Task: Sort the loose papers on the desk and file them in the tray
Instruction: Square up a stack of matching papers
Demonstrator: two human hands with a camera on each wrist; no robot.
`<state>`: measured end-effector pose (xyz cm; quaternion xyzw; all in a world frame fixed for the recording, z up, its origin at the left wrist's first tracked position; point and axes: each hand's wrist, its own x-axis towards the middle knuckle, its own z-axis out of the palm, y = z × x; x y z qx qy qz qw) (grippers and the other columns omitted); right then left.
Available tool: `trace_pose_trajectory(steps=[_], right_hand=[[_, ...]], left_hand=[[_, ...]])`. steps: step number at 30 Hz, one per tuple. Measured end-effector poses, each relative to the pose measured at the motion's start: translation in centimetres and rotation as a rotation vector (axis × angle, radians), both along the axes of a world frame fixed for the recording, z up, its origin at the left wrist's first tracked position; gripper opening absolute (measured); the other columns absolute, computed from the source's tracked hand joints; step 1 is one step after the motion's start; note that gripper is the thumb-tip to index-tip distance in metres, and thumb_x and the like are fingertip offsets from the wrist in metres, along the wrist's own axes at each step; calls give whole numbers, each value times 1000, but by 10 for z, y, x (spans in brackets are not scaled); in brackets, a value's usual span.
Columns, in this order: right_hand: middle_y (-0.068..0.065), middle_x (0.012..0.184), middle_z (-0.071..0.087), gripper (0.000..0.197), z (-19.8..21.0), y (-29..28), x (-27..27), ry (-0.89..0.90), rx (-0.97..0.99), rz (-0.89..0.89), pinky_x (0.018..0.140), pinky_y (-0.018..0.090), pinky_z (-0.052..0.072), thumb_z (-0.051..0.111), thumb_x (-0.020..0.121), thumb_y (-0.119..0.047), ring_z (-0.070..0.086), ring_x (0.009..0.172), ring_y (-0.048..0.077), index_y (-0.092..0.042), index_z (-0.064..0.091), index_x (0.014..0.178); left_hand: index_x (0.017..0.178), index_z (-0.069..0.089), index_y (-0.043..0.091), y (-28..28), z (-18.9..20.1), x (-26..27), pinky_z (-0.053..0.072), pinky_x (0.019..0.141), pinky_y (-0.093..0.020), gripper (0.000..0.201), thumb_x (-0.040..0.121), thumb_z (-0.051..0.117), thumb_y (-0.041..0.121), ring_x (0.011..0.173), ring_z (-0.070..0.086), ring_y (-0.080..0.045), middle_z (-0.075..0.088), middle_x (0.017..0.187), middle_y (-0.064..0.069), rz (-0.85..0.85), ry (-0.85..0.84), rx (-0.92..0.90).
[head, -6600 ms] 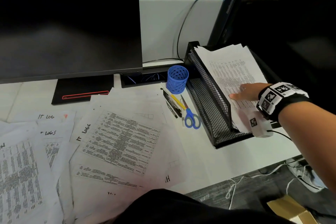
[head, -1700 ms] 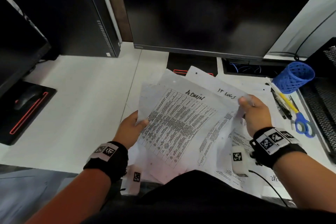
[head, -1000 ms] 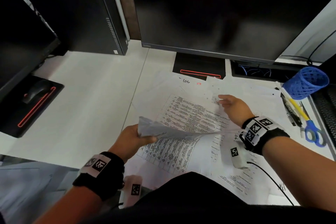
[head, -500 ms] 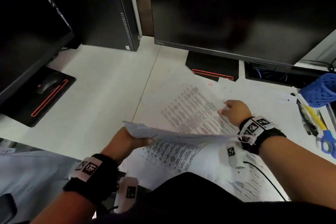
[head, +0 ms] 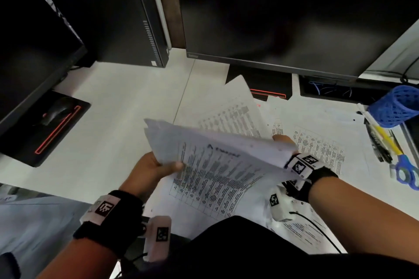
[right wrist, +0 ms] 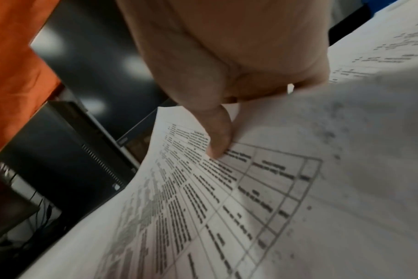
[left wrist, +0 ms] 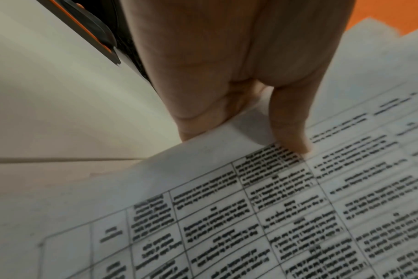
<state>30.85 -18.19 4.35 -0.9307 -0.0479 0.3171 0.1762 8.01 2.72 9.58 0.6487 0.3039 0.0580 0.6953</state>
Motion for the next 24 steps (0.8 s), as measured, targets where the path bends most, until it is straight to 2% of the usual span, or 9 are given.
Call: trace_pose_trajectory(steps=[2,4,6,8,11,13,16,19,24], right_hand=[[20,117,62,24,7,-15,-4,-82,90,-74,79,31,44,52,92,-9,58,100,29,4,59,111],[16,105,67,21,10,-26,-7,-77,121,-132,72,26,42,62,89,-21,60,87,25,-2,61,99],[14,108,66,35,6,-31,-9,23,93,-131,76,30,47,62,89,-31,60,91,25,-1,59,107],[13,113,62,44,4,-32,-13,110,1,-79,74,30,48,58,91,-34,56,90,23,1,54,117],[13,111,60,48,0,-27,-18,215,85,-135,76,34,51,54,94,-33,57,90,24,6,52,123],[19,124,57,50,2,-23,-21,226,167,-216,83,36,50,46,98,-31,59,96,29,9,47,127],[22,135,50,49,2,-16,-22,221,196,-215,98,39,44,39,101,-28,52,120,36,9,45,131],[24,134,50,52,1,-9,-23,218,145,-187,88,35,45,35,102,-31,54,113,32,10,42,133],[22,129,54,41,-7,-6,-24,141,163,-102,96,34,42,41,99,-25,51,120,35,3,50,128]], left_hand=[[107,67,13,7,1,7,51,74,-17,26,83,63,2,89,70,-5,75,96,7,89,-27,78],[116,64,18,19,3,17,50,77,-16,31,87,63,9,92,68,-1,73,101,11,183,-48,156],[120,60,23,30,2,28,49,82,-17,34,88,63,14,97,66,0,70,106,12,224,-66,184],[123,57,27,40,-3,40,46,90,-27,36,88,64,26,104,63,-7,67,113,14,211,-1,224],[126,52,21,47,-21,59,43,82,-26,40,90,59,39,106,56,-17,62,120,4,96,195,357],[127,53,14,45,-36,70,42,78,-24,38,94,56,33,108,55,-22,61,123,-4,28,283,368],[133,50,9,36,-51,76,38,87,-30,41,95,54,24,110,52,-25,57,130,-11,-1,362,289],[139,43,8,26,-54,74,34,87,-27,43,98,48,21,112,49,-23,53,134,-10,-38,374,249],[142,39,12,14,-54,68,32,96,-27,43,100,44,17,124,46,-22,49,139,-5,-64,343,227]])
